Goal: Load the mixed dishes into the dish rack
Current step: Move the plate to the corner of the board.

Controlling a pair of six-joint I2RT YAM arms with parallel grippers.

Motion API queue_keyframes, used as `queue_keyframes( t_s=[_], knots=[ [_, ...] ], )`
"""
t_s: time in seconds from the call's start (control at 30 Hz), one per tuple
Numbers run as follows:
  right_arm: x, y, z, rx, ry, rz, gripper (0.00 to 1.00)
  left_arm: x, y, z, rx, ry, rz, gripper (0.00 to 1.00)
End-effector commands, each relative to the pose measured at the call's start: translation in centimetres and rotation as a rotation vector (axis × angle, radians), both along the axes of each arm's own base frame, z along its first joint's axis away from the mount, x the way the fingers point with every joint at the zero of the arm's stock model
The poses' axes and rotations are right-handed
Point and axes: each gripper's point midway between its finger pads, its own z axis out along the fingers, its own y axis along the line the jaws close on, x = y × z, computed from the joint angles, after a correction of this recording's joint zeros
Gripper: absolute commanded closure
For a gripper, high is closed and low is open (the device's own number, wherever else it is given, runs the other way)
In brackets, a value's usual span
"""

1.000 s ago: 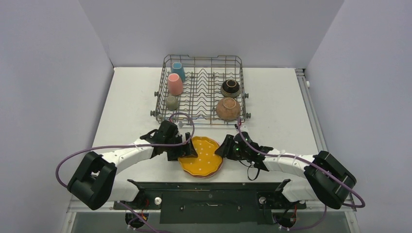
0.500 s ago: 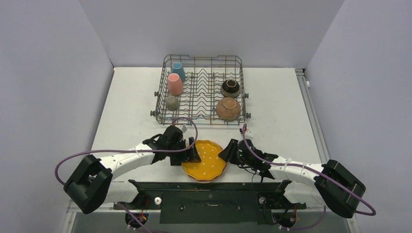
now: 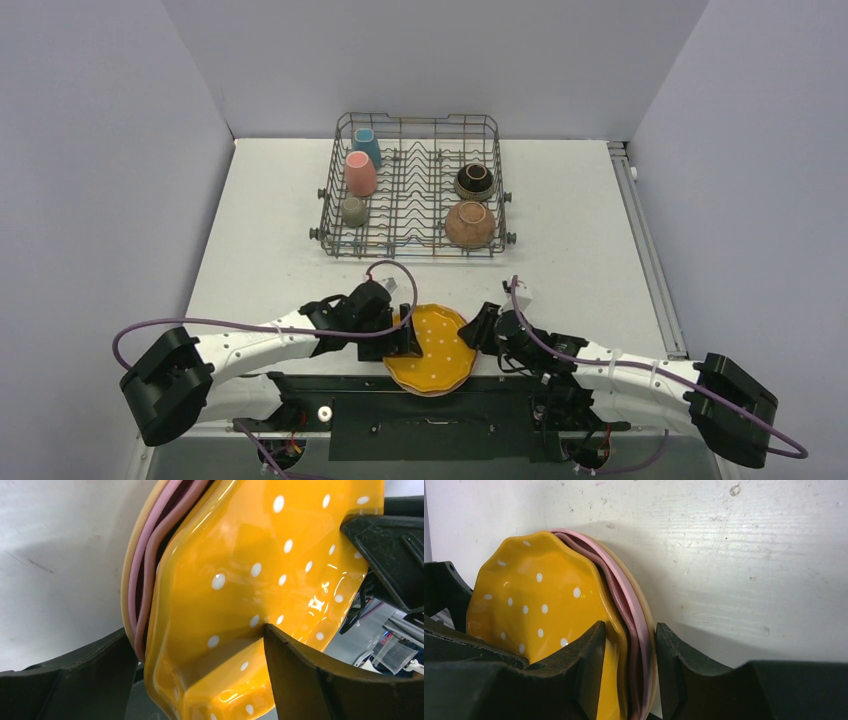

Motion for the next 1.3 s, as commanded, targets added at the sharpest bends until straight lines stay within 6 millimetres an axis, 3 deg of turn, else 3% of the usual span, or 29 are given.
queue_keyframes(
  t_s=[0.0,0.43,0.67,0.87,0.97,1.27],
  knots=[
    [-4.0,3.4,1.9,0.131,0.053,0.168,0.77,-1.6,-4.0,3.0,-0.148,-0.093,-0.14,0.53],
    [-7.3,3.5,2.9,0.149,0.011,0.192,0.78,-5.9,-5.7,3.9,-0.142,-0.116,-0.196,0.53],
    [-8.9,3.3,2.8,0.131,0.011,0.2,0.78,-7.0,-5.8,4.4,-0.135,-0.151,-0.183,0.51],
    [-9.1,3.1,2.7,0.087,-0.011,0.188,0.72,-6.4,-4.5,4.0,-0.077,-0.196,-0.155,0.39],
    [-8.8,2.8,3.1,0.058,-0.04,0.174,0.65,-5.6,-3.9,4.7,-0.071,-0.243,-0.137,0.25],
    [-6.7,0.7,7.1,-0.014,-0.154,0.097,0.47,-3.9,-2.6,6.8,0.003,-0.36,-0.155,0.0]
  ],
)
